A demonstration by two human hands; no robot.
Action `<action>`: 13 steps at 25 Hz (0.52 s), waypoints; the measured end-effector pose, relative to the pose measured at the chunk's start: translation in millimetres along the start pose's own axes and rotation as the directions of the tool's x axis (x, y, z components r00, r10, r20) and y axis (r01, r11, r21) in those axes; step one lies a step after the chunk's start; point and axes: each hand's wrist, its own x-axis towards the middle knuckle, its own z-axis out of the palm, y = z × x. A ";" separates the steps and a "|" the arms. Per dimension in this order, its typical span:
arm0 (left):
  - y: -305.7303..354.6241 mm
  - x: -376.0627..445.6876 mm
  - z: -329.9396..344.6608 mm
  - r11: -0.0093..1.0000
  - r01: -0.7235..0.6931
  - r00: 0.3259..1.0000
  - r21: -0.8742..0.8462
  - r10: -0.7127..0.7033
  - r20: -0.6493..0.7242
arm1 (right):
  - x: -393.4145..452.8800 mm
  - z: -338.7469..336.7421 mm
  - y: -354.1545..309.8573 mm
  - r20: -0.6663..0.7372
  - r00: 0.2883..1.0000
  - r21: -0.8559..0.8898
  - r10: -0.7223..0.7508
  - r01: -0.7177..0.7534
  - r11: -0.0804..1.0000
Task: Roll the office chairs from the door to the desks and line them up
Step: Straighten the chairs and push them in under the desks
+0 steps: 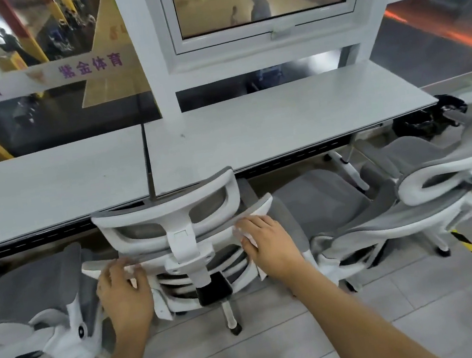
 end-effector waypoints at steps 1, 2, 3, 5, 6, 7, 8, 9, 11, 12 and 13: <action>15.9 -16.7 2.9 1.000 -0.008 1.000 -0.016 0.008 -0.019 | -11.7 -12.5 9.0 -0.010 1.000 0.013 0.005 -0.005 1.000; 32.5 -36.5 6.4 0.999 -0.030 0.999 -0.013 0.029 -0.038 | -25.2 -26.5 19.3 -0.014 1.000 0.024 0.016 -0.016 1.000; 50.7 -57.7 9.9 0.999 -0.044 0.998 -0.012 0.043 -0.053 | -40.0 -40.7 30.7 -0.019 1.000 0.026 0.021 -0.020 0.999; 86.6 -106.7 23.4 0.999 -0.045 0.998 -0.027 0.044 -0.046 | -76.3 -73.8 58.4 -0.024 0.999 0.024 0.029 -0.028 0.999; 104.0 -130.8 32.0 0.998 -0.049 0.999 -0.041 0.049 -0.009 | -94.6 -89.7 72.7 -0.032 0.999 0.024 0.036 -0.035 0.999; 120.5 -154.0 42.1 0.996 -0.064 0.997 -0.057 0.067 0.041 | -113.6 -105.4 87.3 -0.048 0.998 0.028 0.045 -0.043 0.999; 136.6 -175.0 53.0 0.994 -0.089 0.991 -0.069 0.095 0.092 | -132.5 -119.9 101.2 -0.063 0.996 0.035 0.062 -0.060 0.998; 154.4 -196.9 66.5 0.990 -0.118 0.982 -0.079 0.128 0.139 | -153.3 -136.0 117.2 -0.072 0.993 0.047 0.088 -0.085 0.995; 188.6 -231.6 90.0 0.979 -0.177 0.957 -0.097 0.195 0.216 | -187.5 -161.9 144.7 -0.088 0.986 0.058 0.142 -0.138 0.989; 204.8 -246.9 102.3 0.970 -0.211 0.941 -0.124 0.236 0.244 | -202.8 -173.8 159.6 -0.101 0.980 0.056 0.170 -0.165 0.985; 221.9 -261.0 112.4 0.956 -0.248 0.921 -0.156 0.283 0.269 | -215.8 -184.3 173.5 -0.119 0.972 0.057 0.200 -0.195 0.979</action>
